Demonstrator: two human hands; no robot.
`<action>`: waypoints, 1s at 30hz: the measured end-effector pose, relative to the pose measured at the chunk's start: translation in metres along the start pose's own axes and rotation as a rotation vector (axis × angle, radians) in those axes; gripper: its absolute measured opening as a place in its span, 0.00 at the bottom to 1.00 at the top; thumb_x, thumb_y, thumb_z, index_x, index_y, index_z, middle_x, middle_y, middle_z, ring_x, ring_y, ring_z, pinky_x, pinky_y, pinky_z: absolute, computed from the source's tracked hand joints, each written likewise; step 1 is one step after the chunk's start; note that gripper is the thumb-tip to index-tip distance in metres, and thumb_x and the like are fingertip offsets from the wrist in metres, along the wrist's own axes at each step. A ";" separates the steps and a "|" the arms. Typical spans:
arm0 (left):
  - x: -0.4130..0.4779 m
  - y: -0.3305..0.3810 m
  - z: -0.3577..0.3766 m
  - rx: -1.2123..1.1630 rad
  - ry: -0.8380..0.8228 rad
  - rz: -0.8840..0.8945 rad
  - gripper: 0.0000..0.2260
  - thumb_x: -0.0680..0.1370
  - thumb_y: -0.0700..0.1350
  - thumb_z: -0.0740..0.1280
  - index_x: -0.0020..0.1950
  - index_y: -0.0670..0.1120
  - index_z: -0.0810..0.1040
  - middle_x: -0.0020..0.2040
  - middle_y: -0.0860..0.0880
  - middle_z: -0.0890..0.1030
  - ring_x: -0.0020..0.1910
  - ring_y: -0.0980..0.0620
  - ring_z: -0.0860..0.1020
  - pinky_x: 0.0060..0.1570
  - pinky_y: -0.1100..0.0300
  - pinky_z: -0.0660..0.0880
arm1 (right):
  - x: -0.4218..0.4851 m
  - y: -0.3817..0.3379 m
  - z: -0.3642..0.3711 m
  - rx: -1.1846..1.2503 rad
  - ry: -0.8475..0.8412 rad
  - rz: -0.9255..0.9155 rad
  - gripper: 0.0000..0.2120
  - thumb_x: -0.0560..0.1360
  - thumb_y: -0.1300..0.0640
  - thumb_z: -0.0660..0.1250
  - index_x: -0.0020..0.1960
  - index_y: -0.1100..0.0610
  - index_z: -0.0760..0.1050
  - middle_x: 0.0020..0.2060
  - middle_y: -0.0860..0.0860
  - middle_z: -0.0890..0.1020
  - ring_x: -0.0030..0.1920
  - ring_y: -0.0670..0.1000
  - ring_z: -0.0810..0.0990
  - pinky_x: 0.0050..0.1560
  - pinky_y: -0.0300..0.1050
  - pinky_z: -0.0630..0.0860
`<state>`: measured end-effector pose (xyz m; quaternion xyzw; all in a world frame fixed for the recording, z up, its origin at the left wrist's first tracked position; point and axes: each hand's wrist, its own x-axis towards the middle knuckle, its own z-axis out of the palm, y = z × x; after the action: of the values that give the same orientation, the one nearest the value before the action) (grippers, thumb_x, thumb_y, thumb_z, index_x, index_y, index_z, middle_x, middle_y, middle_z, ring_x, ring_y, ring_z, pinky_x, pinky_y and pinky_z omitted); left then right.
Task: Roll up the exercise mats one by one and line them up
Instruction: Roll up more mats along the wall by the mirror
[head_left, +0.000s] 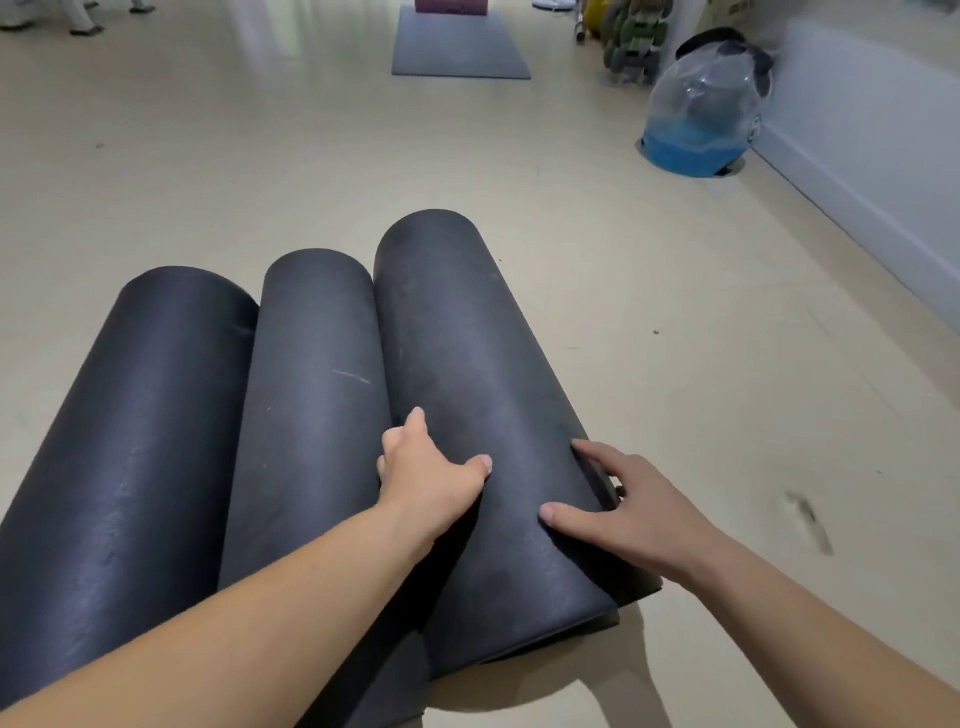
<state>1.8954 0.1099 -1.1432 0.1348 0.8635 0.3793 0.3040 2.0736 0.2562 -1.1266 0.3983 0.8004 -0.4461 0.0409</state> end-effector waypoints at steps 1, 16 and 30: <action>0.002 0.001 0.001 -0.014 -0.021 -0.054 0.46 0.72 0.62 0.75 0.85 0.52 0.59 0.80 0.50 0.64 0.77 0.44 0.68 0.73 0.51 0.69 | 0.001 -0.002 0.002 0.000 -0.011 -0.005 0.57 0.55 0.22 0.77 0.79 0.34 0.61 0.71 0.38 0.72 0.68 0.42 0.76 0.69 0.50 0.75; -0.022 0.018 0.056 -0.165 -0.307 -0.101 0.55 0.63 0.65 0.84 0.82 0.46 0.65 0.71 0.51 0.75 0.66 0.48 0.79 0.63 0.50 0.78 | -0.085 0.085 -0.034 0.560 0.123 0.300 0.45 0.57 0.41 0.86 0.67 0.28 0.65 0.57 0.55 0.85 0.49 0.53 0.89 0.51 0.52 0.83; -0.096 0.109 0.178 0.114 -0.545 0.311 0.09 0.81 0.46 0.71 0.44 0.44 0.78 0.35 0.49 0.75 0.39 0.44 0.77 0.45 0.54 0.77 | -0.137 0.140 -0.084 0.198 0.319 0.166 0.39 0.64 0.35 0.83 0.71 0.29 0.70 0.66 0.35 0.68 0.67 0.34 0.70 0.64 0.36 0.70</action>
<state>2.0823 0.2410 -1.1161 0.3786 0.7393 0.3220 0.4543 2.2858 0.2765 -1.1142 0.5306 0.7136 -0.4487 -0.0892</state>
